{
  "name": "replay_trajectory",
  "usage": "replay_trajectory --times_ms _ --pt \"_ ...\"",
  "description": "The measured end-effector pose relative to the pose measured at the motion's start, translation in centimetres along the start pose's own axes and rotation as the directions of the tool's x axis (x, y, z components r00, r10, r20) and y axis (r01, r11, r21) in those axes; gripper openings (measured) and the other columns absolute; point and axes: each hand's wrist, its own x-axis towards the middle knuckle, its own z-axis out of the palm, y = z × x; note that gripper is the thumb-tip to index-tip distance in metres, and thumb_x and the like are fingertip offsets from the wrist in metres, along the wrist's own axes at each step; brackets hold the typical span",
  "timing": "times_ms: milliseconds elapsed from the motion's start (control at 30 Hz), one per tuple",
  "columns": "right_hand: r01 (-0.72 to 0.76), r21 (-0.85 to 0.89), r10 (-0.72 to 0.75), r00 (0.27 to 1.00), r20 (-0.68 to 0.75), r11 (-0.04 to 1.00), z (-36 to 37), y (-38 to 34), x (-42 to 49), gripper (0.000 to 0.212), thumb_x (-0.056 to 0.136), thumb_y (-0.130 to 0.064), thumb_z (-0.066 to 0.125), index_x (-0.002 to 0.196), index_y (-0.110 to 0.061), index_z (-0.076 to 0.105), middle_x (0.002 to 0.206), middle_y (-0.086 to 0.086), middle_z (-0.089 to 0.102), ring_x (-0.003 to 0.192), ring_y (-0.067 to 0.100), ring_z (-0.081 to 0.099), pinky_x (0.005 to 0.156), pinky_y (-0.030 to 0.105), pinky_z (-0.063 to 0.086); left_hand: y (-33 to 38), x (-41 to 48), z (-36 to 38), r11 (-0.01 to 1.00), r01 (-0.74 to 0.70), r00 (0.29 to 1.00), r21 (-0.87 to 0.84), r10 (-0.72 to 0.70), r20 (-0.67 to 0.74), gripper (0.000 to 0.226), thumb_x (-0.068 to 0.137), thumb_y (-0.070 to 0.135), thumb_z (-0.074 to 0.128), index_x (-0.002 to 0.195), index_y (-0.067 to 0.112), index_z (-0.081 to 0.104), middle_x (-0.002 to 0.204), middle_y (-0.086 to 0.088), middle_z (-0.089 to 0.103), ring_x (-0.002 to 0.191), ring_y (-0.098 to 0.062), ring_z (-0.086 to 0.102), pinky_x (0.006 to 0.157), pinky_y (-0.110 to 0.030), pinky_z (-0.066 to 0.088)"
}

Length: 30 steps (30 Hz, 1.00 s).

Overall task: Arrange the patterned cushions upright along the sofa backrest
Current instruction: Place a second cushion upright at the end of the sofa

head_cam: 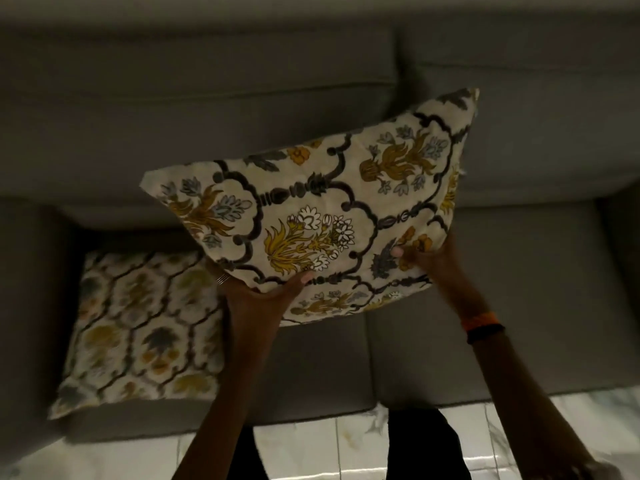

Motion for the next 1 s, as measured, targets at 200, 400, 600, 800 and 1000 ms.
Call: replay_trajectory --times_ms 200,400,600,800,1000 --pt "-0.032 0.122 0.047 0.992 -0.118 0.992 -20.7 4.3 2.4 0.086 0.065 -0.042 0.092 0.140 -0.032 0.050 0.126 -0.018 0.074 0.115 0.004 0.071 0.088 0.028 0.064 2.6 -1.7 20.9 0.999 0.027 0.964 -0.023 -0.020 0.264 0.078 0.065 0.014 0.090 0.131 0.008 0.049 0.122 -0.003 0.067 0.110 0.001 0.067 0.088 -0.028 0.061" --pt "-0.163 0.350 0.242 0.950 -0.196 0.923 -37.3 11.3 5.5 0.112 0.063 -0.075 0.080 0.155 -0.028 0.036 0.145 -0.005 0.061 0.124 0.013 0.067 0.093 0.029 0.062 4.4 -2.5 40.4 0.940 -0.277 0.910 0.197 0.191 0.367 0.111 0.057 0.060 0.086 0.144 0.018 0.032 0.146 -0.008 0.046 0.137 -0.018 0.043 0.111 -0.038 0.044" --pt "-0.244 0.761 0.481 0.871 -0.101 0.602 -46.7 17.6 10.4 0.076 0.093 -0.071 0.046 0.155 -0.028 0.042 0.164 0.009 0.041 0.141 0.033 0.052 0.104 0.057 0.053 9.5 -1.2 60.1 0.453 -0.798 0.580 0.397 0.402 0.708 0.114 0.059 0.068 0.077 0.148 0.024 0.021 0.144 -0.016 0.050 0.124 -0.039 0.050 0.093 -0.058 0.045" --pt "-0.223 0.761 0.511 0.845 -0.161 0.609 -50.3 21.7 11.7 0.117 0.054 -0.083 0.076 0.156 -0.045 0.033 0.165 -0.001 0.036 0.149 0.029 0.038 0.105 0.062 0.046 8.5 -3.8 66.2 0.240 -0.859 0.500 0.452 0.212 0.840 0.113 0.067 0.058 0.081 0.155 0.037 0.013 0.160 -0.008 0.031 0.147 -0.037 0.026 0.109 -0.079 0.020" --pt "-0.105 0.597 0.406 0.824 -0.395 0.795 -52.6 17.1 11.0 0.079 0.100 -0.049 0.054 0.162 -0.041 0.006 0.135 -0.019 0.050 0.130 0.022 0.051 0.098 0.060 0.052 6.8 -4.1 58.6 0.428 -0.615 0.777 0.662 0.191 0.599 0.120 0.059 0.058 0.084 0.156 0.029 0.018 0.157 -0.015 0.033 0.142 -0.039 0.033 0.105 -0.067 0.037"
